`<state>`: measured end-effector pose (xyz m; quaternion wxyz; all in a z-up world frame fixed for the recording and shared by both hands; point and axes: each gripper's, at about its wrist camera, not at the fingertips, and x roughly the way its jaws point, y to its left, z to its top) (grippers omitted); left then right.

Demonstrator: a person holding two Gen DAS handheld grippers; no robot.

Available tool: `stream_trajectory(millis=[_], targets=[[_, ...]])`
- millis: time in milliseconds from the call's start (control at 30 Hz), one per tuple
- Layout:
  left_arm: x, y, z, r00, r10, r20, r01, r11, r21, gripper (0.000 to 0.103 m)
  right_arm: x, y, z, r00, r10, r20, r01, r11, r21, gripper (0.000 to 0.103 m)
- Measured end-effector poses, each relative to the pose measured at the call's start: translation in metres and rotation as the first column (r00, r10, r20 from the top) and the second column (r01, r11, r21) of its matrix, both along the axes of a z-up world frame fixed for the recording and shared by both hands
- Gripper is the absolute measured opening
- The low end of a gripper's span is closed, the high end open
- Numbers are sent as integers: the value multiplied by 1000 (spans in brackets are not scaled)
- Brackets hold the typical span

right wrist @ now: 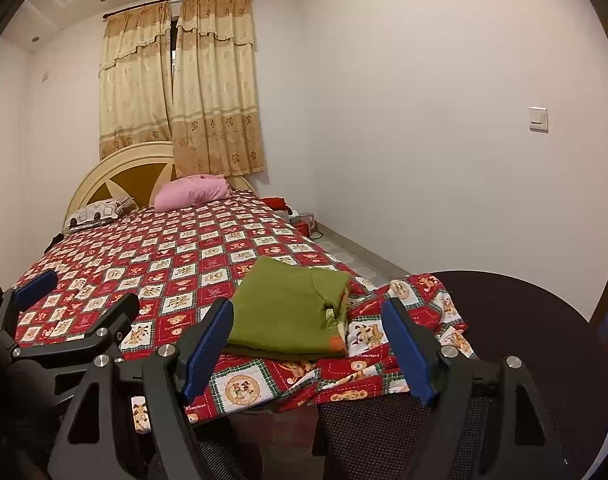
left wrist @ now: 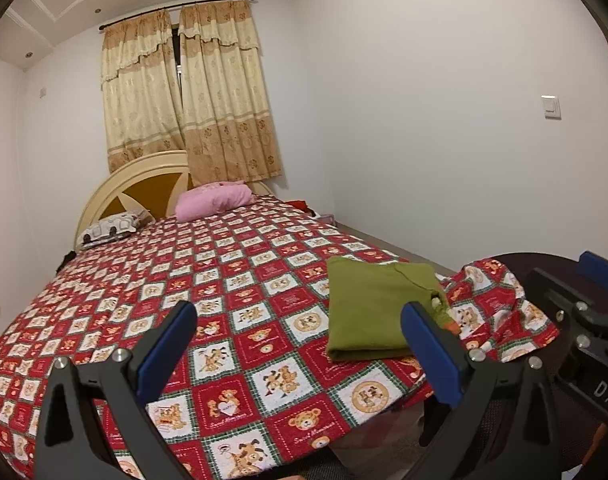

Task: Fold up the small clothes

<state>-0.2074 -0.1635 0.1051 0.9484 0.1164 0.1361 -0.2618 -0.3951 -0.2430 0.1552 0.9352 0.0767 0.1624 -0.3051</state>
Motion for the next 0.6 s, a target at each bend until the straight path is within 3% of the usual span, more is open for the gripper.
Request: stream_trajectory(millis=[600], targets=[[8,-3,-6,999,8,-33,-7,1000,28,103,-2,-5,0,1000,-5,-4,5,1000,7,77]])
